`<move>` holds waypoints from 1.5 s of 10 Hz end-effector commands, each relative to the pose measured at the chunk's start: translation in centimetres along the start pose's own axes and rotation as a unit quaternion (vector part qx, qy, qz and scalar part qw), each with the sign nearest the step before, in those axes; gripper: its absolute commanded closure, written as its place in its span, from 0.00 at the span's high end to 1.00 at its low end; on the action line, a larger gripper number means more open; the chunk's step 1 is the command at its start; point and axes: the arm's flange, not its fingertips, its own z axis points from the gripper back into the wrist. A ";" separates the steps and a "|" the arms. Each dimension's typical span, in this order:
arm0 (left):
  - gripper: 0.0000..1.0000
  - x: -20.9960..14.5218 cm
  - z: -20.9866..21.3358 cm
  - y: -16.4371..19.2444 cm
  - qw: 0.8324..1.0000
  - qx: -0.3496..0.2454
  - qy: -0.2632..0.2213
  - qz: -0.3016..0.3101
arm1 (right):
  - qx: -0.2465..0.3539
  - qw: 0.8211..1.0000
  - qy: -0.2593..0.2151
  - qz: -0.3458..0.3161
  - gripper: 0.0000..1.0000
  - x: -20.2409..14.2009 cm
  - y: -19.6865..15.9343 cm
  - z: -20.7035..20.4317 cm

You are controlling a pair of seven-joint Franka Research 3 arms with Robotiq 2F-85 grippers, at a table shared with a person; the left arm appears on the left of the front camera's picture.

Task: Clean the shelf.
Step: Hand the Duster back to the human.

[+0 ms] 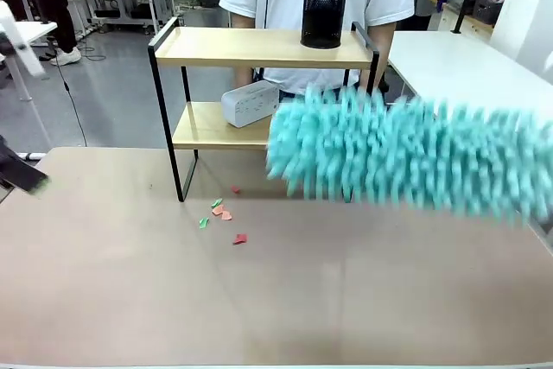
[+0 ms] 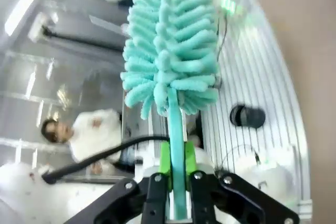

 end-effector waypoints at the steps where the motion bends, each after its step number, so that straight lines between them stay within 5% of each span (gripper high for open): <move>1: 1.00 0.3 0.0 2.0 0.997 0.036 -0.052 0.038 | -0.059 0.998 -0.015 -0.011 0.12 -3.2 -1.0 1.2; 2: 1.00 0.0 0.0 0.0 1.000 0.000 0.000 0.000 | 0.000 1.000 0.000 0.000 0.12 0.0 0.0 0.0; 5: 1.00 0.1 -0.8 1.3 1.000 0.019 -0.011 0.014 | -0.012 1.000 0.017 -0.011 0.12 -0.9 -0.8 -0.5; 8: 1.00 7.3 -5.5 6.2 1.000 0.027 -0.009 -0.006 | -0.005 0.991 0.132 0.035 0.12 8.4 -1.1 -1.3; 11: 1.00 8.6 -8.0 8.9 1.000 0.018 0.006 0.005 | 0.030 0.978 0.201 0.036 0.12 13.1 -3.5 -5.1; 15: 1.00 8.5 -11.9 9.9 0.999 -0.003 0.049 0.003 | 0.034 0.986 0.154 0.046 0.12 15.8 -7.1 -8.8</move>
